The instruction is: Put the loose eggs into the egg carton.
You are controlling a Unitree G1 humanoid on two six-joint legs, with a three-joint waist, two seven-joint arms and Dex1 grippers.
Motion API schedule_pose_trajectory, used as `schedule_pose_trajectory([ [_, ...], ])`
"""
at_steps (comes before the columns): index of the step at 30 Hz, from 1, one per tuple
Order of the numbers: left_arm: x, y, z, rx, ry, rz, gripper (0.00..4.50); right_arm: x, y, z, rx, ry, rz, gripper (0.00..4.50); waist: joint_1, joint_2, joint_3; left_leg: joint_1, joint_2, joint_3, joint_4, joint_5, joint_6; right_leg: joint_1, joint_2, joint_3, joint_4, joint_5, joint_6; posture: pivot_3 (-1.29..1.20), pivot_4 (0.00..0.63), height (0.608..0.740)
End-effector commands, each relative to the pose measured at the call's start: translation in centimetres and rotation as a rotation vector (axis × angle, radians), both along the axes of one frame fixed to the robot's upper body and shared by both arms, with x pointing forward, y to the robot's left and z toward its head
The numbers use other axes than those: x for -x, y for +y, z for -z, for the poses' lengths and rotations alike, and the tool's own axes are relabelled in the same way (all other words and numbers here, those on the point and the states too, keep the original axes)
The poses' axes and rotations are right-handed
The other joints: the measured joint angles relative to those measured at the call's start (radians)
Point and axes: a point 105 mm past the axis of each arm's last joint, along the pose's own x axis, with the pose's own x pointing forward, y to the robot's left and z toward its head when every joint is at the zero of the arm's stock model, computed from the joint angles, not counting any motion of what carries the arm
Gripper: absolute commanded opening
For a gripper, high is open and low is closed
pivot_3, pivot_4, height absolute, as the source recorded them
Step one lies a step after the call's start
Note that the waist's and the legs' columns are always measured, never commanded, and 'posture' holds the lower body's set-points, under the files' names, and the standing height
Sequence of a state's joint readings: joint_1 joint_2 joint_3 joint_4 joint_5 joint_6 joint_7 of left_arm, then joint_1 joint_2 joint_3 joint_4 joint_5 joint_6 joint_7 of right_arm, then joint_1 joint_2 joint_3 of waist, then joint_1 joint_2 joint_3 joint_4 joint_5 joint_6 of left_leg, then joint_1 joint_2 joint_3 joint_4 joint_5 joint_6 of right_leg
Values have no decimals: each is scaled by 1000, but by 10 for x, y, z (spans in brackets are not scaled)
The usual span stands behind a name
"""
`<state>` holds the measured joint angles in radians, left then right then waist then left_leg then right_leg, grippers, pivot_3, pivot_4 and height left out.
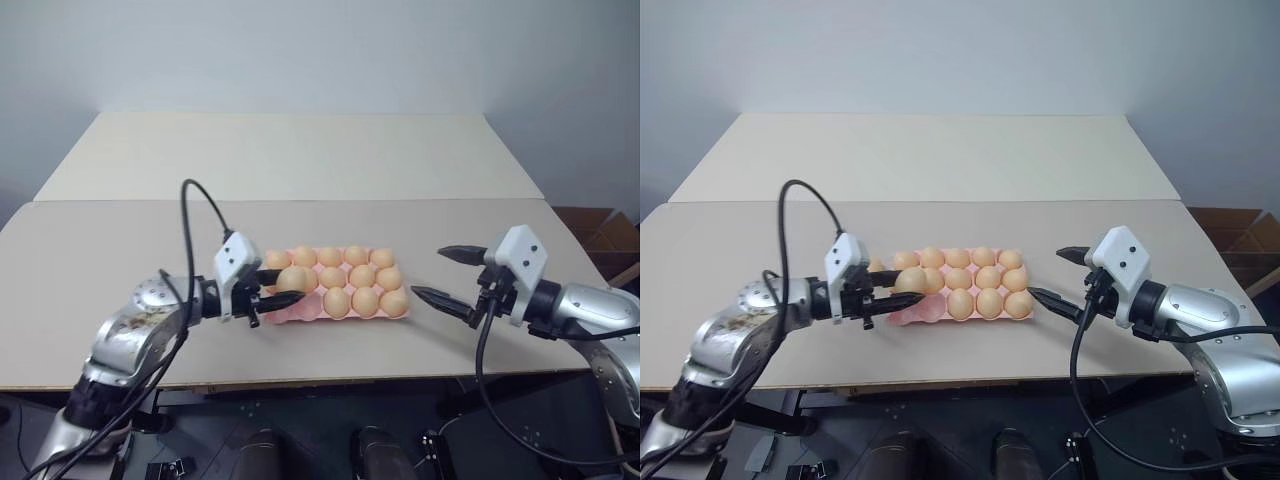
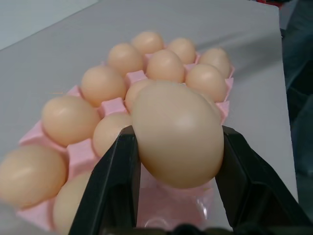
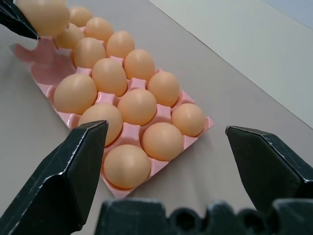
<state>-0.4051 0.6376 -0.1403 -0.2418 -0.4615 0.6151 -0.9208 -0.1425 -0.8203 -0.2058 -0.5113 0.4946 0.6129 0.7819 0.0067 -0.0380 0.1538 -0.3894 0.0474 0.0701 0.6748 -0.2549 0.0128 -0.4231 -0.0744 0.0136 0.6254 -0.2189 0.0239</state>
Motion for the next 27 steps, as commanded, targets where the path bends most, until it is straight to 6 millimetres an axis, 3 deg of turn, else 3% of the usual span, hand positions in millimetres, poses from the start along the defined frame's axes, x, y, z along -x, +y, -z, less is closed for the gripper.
schedule_pose_trajectory([
  [1, 1, -8, 10, -85, -4, 46, 2268, 3, 0, -10, 6, -41, 13, 4500, -2, 0, 0, 0, 0, 0, 0, 0, 0, 0, 0, 0, 0, 0, 0, 0, 150, 740],
  [3, 0, -9, 14, -111, -20, 46, 2758, 4, 0, -10, 6, -40, 19, 4500, -2, 0, 0, 0, 0, 0, 0, 0, 0, 0, 0, 0, 0, 0, 0, 0, 150, 740],
  [8, 4, -7, -3, -69, -56, 52, 4450, 2, -2, -10, 1, -36, 36, 4500, -1, 0, 0, 0, 0, -1, 1, 0, 0, 0, 0, 0, 0, 0, 0, 0, 150, 740],
  [14, 7, 14, -36, 0, -156, -3, 4483, 1, 0, -11, -5, -38, 25, 4500, -5, 0, 0, 0, 0, -1, 1, 0, 0, 0, 0, 0, 0, 0, 1, 0, 150, 740],
  [18, 17, 65, -54, 12, -171, -108, 4483, 1, 1, -11, -5, -39, 6, 4500, -16, 0, 0, 0, 1, -1, 1, 0, 0, 0, 0, 0, 0, 0, 1, 0, 150, 740],
  [23, 33, 134, -51, -40, -171, -297, 4483, 2, 1, -9, -6, -39, -29, 4500, -19, 0, 0, 1, 2, -1, 0, 0, 0, 0, 0, -1, 1, 0, 0, 0, 150, 740],
  [27, 59, 162, -42, -14, -84, -353, 4483, 5, 1, -9, -2, -42, -69, 4500, -19, 0, 0, 1, 2, 1, 0, 0, 0, -1, -1, -1, 0, -3, -4, 0, 150, 740],
])
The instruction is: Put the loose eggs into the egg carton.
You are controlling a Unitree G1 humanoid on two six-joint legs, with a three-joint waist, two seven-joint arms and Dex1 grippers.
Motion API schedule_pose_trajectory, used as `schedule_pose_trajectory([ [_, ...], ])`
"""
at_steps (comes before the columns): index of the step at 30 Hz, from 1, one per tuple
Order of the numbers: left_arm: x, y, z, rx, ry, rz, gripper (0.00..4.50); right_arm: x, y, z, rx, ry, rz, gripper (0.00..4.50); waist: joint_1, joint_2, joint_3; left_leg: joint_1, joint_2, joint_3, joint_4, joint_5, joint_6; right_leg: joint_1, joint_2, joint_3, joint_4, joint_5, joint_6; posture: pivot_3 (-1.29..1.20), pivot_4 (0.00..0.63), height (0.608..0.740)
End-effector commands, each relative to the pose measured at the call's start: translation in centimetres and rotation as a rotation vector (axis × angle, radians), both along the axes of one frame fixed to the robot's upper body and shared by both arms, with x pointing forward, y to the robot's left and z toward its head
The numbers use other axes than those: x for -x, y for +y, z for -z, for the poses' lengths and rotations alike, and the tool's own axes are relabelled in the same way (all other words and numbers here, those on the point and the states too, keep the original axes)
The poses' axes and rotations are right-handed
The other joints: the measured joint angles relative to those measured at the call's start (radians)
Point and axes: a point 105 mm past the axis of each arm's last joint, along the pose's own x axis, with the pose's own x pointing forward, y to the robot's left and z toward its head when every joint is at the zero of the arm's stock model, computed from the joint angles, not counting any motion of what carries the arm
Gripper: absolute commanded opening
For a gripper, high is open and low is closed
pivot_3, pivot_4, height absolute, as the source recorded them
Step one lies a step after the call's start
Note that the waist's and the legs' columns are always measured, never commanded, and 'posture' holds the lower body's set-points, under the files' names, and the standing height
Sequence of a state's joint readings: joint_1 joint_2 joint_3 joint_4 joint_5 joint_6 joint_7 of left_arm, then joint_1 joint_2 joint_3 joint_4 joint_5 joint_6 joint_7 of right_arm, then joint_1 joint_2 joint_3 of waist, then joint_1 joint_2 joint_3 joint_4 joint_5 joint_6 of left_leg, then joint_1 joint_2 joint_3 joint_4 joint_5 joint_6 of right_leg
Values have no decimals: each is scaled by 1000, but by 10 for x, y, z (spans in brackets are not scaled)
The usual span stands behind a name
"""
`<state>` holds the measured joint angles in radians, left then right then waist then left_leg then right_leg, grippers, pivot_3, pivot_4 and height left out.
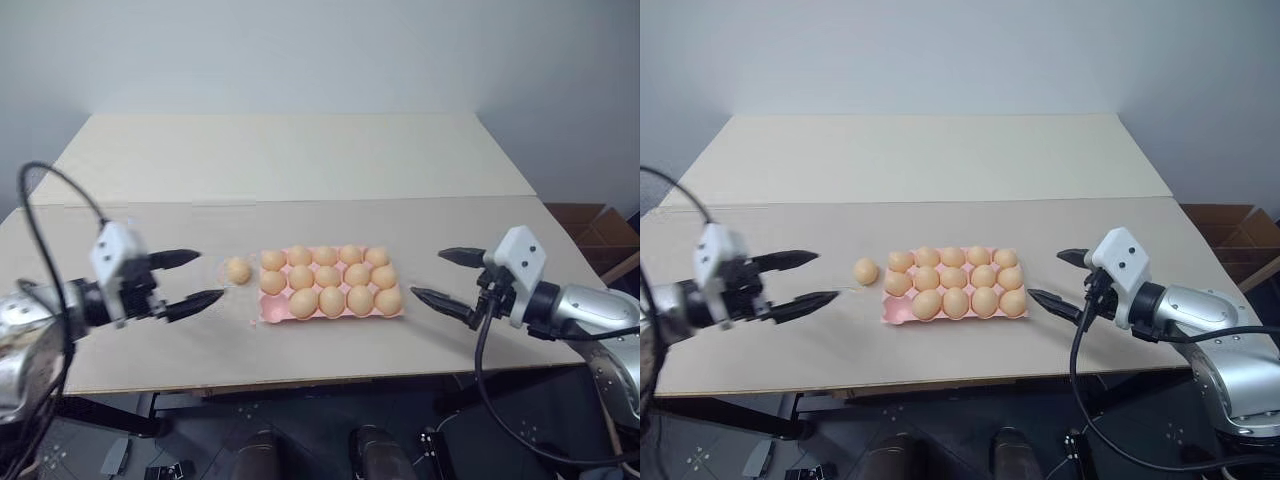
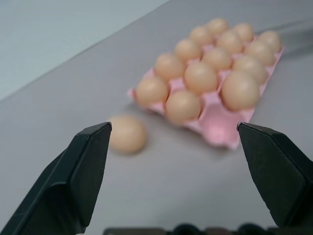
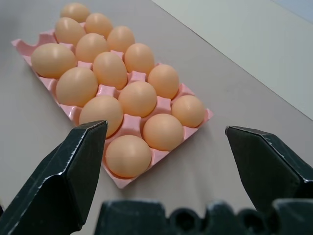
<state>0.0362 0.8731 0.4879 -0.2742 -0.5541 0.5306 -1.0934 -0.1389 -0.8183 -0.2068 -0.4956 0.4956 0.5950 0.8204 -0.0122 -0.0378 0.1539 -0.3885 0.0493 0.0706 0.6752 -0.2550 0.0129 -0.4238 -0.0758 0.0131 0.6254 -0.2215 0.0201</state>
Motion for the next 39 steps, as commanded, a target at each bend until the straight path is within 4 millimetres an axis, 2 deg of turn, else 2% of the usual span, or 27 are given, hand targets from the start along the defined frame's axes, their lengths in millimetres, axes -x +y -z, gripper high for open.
schedule_pose_trajectory([
  [1, 19, 15, -11, 30, 20, -14, 4483, 3, 0, -10, 3, -53, -43, 4500, 3, 0, 0, 0, 0, 0, 0, 0, 0, 0, 0, 0, 0, -1, -1, 0, 150, 740],
  [6, 32, 22, 2, 43, 67, -67, 4483, 2, -2, -9, 12, -51, -49, 4500, 15, 0, 0, 0, 0, 0, 0, 0, 0, 0, 0, 0, 0, -1, -2, 0, 150, 740],
  [12, 26, 15, 5, 59, 70, -78, 4483, 3, -3, -10, 18, -50, -46, 4500, 18, 0, 0, 0, 0, 1, 0, 0, 0, 0, 0, 0, 0, -1, -3, 0, 150, 740],
  [17, -8, -1, 9, 68, 73, -151, 4483, 4, -2, -11, 23, -52, -55, 4500, 26, 0, 0, 0, 0, 0, 1, 0, 0, 0, 0, -1, 1, -1, -2, 0, 150, 740],
  [21, -40, -19, 15, 105, 88, -217, 4483, 4, 0, -12, 22, -57, -53, 4500, 24, -1, 0, 0, -1, 0, 1, 0, 0, 1, 0, 0, 0, 4, 5, 0, 150, 740],
  [28, -94, -42, 42, 83, 147, -366, 4483, 7, 2, -13, 24, -65, -53, 4500, 20, -1, 0, -1, -1, -1, 1, 0, 0, 1, 1, 0, 0, 4, 5, 0, 150, 740],
  [32, -112, -53, 53, 60, 165, -419, 4483, 7, 2, -14, 22, -69, -51, 4500, 20, -1, 0, -1, -2, -1, 1, 0, 0, 1, 1, 0, 0, 4, 6, 0, 150, 740],
  [36, -121, -63, 60, 61, 191, -424, 4483, 8, 3, -14, 19, -74, -53, 4500, 20, -1, 0, -1, -2, -1, 1, 0, 0, 1, 1, 0, 0, 4, 6, 0, 150, 740],
  [39, -123, -67, 61, 53, 200, -412, 3533, 8, 4, -15, 15, -79, -54, 4500, 22, -1, 0, -1, -2, -1, 1, 0, 0, 1, 1, 0, 0, 4, 6, 0, 150, 740],
])
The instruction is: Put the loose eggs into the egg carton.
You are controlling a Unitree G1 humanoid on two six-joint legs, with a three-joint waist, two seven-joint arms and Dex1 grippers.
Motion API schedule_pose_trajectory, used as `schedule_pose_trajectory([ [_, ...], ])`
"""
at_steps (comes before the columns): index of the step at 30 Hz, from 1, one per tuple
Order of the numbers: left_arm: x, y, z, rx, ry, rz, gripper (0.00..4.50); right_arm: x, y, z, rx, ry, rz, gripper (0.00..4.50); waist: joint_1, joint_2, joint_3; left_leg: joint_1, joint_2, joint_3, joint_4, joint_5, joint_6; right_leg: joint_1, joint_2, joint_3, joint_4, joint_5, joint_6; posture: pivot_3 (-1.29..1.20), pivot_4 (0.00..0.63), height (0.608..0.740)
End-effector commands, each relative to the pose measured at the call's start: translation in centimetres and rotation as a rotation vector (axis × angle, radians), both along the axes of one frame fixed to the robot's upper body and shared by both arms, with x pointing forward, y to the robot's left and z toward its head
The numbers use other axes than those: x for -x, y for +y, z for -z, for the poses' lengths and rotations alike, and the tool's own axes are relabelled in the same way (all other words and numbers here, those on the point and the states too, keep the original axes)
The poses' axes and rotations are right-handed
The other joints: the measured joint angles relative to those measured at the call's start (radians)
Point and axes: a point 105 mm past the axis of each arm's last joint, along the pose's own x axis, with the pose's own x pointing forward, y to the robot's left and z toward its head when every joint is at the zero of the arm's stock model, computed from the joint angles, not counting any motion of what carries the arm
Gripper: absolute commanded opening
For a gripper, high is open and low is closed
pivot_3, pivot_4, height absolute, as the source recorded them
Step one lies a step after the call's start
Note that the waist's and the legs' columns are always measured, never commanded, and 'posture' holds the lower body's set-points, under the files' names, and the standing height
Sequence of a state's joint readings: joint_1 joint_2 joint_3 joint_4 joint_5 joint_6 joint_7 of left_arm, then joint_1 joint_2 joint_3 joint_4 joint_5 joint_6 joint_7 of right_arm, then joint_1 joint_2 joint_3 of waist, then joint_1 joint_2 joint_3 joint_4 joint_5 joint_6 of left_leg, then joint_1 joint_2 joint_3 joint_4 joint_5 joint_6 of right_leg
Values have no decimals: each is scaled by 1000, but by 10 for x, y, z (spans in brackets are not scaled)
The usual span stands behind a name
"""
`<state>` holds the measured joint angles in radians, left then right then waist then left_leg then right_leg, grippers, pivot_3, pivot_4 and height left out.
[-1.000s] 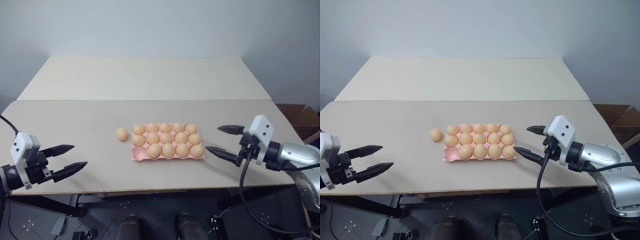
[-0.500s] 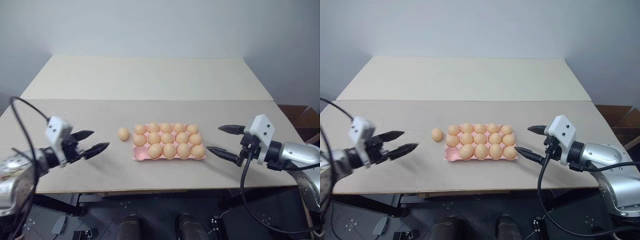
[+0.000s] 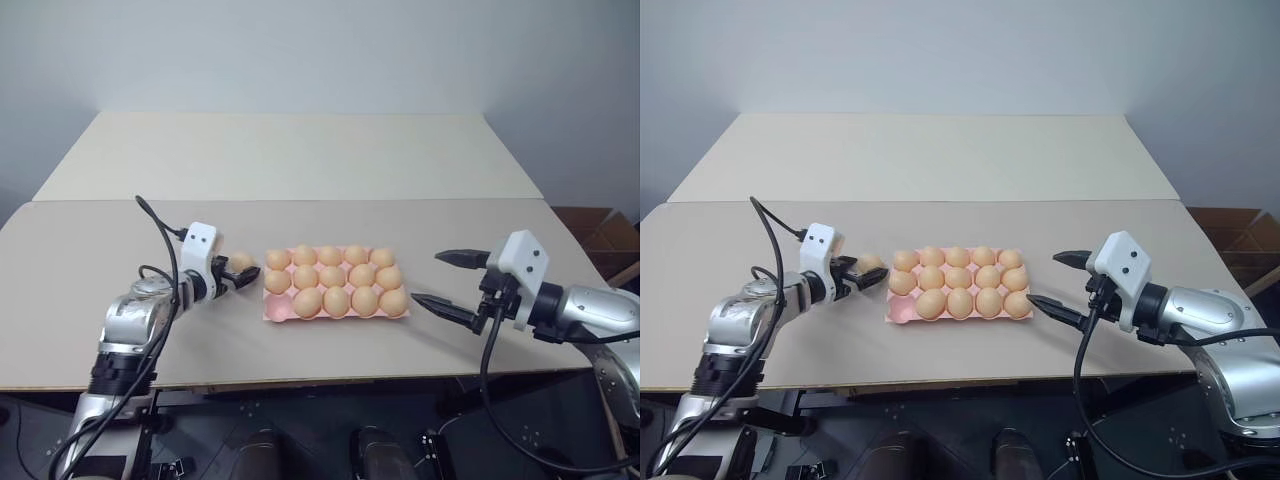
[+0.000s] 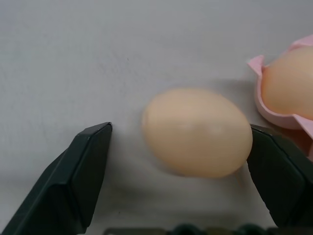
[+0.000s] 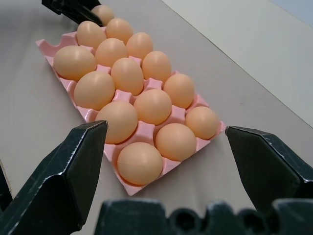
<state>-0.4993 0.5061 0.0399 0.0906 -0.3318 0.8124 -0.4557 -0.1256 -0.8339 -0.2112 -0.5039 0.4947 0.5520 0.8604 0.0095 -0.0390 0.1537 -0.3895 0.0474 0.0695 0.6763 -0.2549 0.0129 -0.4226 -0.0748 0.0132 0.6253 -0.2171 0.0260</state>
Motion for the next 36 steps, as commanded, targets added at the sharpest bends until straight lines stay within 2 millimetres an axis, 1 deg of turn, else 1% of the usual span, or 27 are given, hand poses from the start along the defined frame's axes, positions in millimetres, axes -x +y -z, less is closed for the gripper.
schedule_pose_trajectory([
  [1, -3, -3, -6, -12, -17, 9, 3232, 3, 2, -13, -9, -60, -4, 4500, -1, 0, 0, 0, 0, 0, 0, 0, 0, 0, 0, 0, 0, 0, 0, 0, 150, 740],
  [3, 0, 0, -12, -23, -46, 15, 2577, 4, 2, -14, -13, -67, 1, 4500, -1, 0, 0, 0, 0, 0, 0, 0, 0, 0, 0, 0, 0, 0, 0, 0, 150, 740],
  [5, 5, 1, -21, -34, -94, 46, 2326, 5, 2, -15, -16, -70, 2, 4500, -2, 0, 0, 0, 0, 0, 0, 0, 0, 0, 0, 0, 0, 0, 0, 0, 150, 740],
  [8, 20, 0, -36, -79, -176, 147, 2295, 6, 3, -14, -19, -71, 3, 4500, -7, 0, 0, -1, 0, 0, 0, 0, 0, -1, 0, 0, 0, 0, 0, 0, 150, 740],
  [11, 44, -2, -51, -69, -230, 310, 2295, 7, 4, -14, -25, -74, 2, 4500, -8, 0, 0, -1, 1, 0, -1, 0, 0, -1, 0, 0, 0, 0, 0, 0, 150, 740],
  [12, 57, -5, -55, -58, -233, 401, 2295, 7, 5, -14, -26, -74, 2, 4500, -8, 0, 0, 0, 1, 0, -1, 0, 0, -1, -1, 0, 0, 0, 0, 0, 150, 740],
  [14, 79, -11, -57, -44, -217, 553, 2295, 6, 6, -13, -29, -73, -1, 4500, -10, 0, 0, 0, 1, 1, -1, 0, 0, -1, -1, 0, 0, 0, -1, 0, 150, 740],
  [16, 91, -18, -53, -44, -197, 633, 2295, 5, 7, -13, -32, -73, -2, 4500, -8, 1, 0, 0, 1, 1, 0, 0, 0, -1, -1, 0, 0, -1, -1, 0, 150, 740],
  [18, 93, -23, -48, -50, -199, 650, 2295, 5, 8, -13, -33, -73, -3, 4500, 1, 1, 0, 1, 1, 1, 0, 0, 0, 0, -1, 0, 0, -1, -1, 0, 150, 740],
  [19, 91, -26, -45, -52, -201, 643, 2295, 5, 8, -12, -34, -73, -3, 4500, 4, 1, 0, 0, 1, 1, 0, 0, 0, 0, -1, 0, 0, -1, -1, 0, 150, 740],
  [24, 87, -44, -36, -25, -176, 661, 2295, 5, 8, -12, -36, -74, -1, 4500, 3, 0, 0, -1, 0, 1, 1, 0, 0, 0, -1, 0, -1, 0, 0, 0, 150, 740],
  [27, 75, -54, -33, -19, -176, 609, 3226, 5, 8, -13, -37, -76, 4, 4500, 2, 1, 0, 0, 0, 1, 0, 0, 0, 0, -1, 0, -1, 0, 0, 0, 150, 740],
  [29, 75, -60, -31, -22, -174, 634, 3854, 5, 8, -13, -38, -77, 5, 4500, 2, 0, 0, 0, 0, 1, 1, 0, 0, 0, 0, 0, 0, 0, 0, 0, 150, 740],
  [31, 74, -61, -29, -45, -157, 632, 4471, 5, 9, -13, -39, -79, 6, 4500, 0, 0, 0, 0, 0, 0, 1, 0, 0, 0, 0, 0, 0, 0, 0, 0, 150, 740],
  [33, 75, -58, -33, -47, -163, 630, 4471, 6, 9, -14, -42, -81, 8, 4500, -4, 0, 0, 0, 0, 1, 0, 0, 0, 0, 0, 0, 0, 0, 0, 0, 150, 740],
  [36, 78, -52, -51, -18, -209, 620, 4471, 7, 9, -15, -43, -83, 12, 4500, -6, 0, 0, 0, 1, 0, 0, 0, 0, 0, 0, 0, 0, 0, 0, 0, 150, 740],
])
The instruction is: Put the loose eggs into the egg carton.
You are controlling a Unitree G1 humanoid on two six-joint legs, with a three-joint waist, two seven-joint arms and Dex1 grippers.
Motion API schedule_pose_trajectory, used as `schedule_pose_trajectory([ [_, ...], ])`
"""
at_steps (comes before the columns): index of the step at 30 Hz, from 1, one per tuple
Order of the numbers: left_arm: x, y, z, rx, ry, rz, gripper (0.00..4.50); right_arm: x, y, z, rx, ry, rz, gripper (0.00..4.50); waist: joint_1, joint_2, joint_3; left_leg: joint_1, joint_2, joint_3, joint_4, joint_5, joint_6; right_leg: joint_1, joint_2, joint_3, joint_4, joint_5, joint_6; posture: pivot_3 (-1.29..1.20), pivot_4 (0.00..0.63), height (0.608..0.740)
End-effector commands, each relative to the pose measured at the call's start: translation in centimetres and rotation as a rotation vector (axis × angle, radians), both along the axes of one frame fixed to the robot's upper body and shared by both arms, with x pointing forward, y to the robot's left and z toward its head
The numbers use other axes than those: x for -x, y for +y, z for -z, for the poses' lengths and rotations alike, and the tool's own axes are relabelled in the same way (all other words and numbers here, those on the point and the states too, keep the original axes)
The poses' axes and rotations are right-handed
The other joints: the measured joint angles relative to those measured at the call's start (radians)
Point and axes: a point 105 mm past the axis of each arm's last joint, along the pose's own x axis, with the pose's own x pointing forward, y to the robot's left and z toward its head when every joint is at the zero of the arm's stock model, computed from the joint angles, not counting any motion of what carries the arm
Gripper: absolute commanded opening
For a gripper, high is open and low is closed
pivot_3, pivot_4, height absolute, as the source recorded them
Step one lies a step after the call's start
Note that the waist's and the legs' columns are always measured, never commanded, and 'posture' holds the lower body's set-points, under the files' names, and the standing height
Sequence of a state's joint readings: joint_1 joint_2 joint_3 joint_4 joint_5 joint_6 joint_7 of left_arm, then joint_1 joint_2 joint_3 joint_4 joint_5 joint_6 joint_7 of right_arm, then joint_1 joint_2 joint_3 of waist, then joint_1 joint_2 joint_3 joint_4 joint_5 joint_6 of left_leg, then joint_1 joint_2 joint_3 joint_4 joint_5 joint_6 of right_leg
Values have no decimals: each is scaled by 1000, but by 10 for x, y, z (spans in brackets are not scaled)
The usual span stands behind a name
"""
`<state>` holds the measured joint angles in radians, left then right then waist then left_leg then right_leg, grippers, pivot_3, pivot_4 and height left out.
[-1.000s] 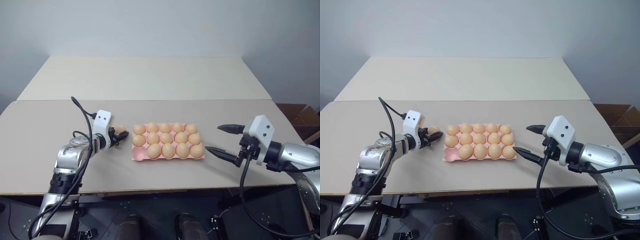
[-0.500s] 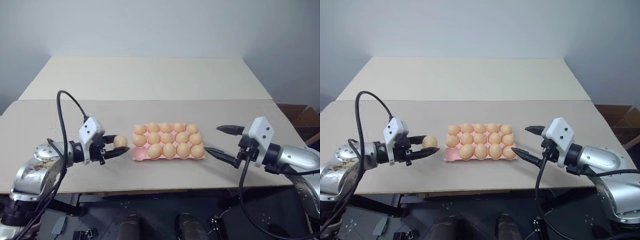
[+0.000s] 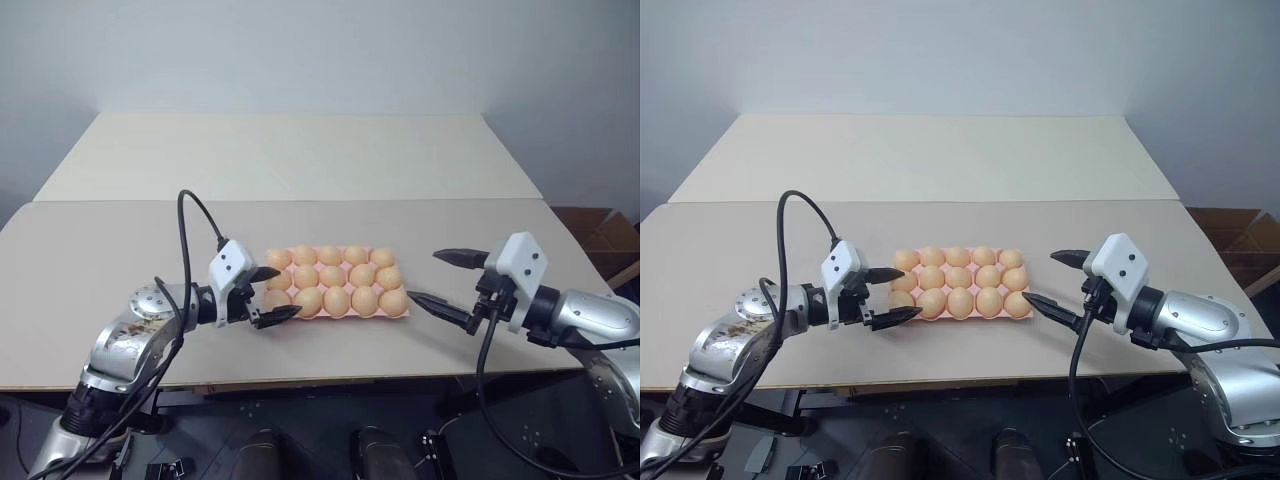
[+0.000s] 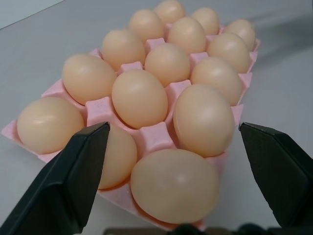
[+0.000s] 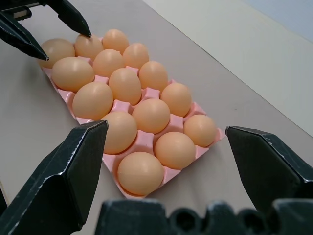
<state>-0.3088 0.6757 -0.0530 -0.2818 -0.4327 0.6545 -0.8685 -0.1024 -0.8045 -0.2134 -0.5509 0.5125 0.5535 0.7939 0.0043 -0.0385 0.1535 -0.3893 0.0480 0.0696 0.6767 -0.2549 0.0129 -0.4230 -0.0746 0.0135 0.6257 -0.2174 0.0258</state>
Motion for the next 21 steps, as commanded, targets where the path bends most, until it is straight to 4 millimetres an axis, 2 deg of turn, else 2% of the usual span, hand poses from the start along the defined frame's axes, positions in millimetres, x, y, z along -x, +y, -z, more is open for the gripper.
schedule_pose_trajectory([
  [1, 4, 7, -29, 32, -89, 0, 4471, 5, 3, -13, -4, -54, -9, 4500, -1, 0, 0, 0, 0, 0, 0, 0, 0, 0, 0, 0, 0, 0, 0, 0, 150, 740],
  [5, 12, 38, -47, 29, -168, -55, 4471, 7, 3, -13, -9, -52, -17, 4500, -6, 0, 0, 0, 0, 0, 0, 0, 0, 0, 0, 0, 0, 0, 0, 0, 150, 740],
  [10, 31, 96, -51, -19, -190, -129, 4471, 6, -3, -11, 3, -44, -29, 4500, -10, 0, 0, 0, 1, 0, -1, 0, 0, 0, 0, 0, 0, -1, -1, 0, 150, 740],
  [13, 46, 121, -52, -18, -170, -165, 4471, 4, -7, -11, 7, -41, -37, 4500, -10, 0, 0, 0, 1, 1, -1, 0, 0, -1, -1, 0, 0, -4, -7, 0, 150, 740],
  [16, 62, 137, -46, -34, -94, -190, 4471, 2, -11, -11, 15, -37, -49, 4500, -7, 0, 0, 1, 1, 2, 0, 0, 0, -1, -1, 0, 0, -5, -8, 0, 150, 740],
  [19, 78, 142, -41, -18, -60, -202, 4471, 3, -11, -11, 18, -34, -76, 4500, -5, 0, 0, 1, 2, 2, -1, 0, 0, -1, -2, 0, -1, -5, -8, 0, 150, 740],
  [21, 81, 141, -42, 18, -65, -236, 4471, 4, -12, -10, 23, -33, -85, 4500, -2, 0, 0, 1, 2, 2, -1, 0, 0, -1, -2, 0, -1, -5, -8, 0, 150, 740],
])
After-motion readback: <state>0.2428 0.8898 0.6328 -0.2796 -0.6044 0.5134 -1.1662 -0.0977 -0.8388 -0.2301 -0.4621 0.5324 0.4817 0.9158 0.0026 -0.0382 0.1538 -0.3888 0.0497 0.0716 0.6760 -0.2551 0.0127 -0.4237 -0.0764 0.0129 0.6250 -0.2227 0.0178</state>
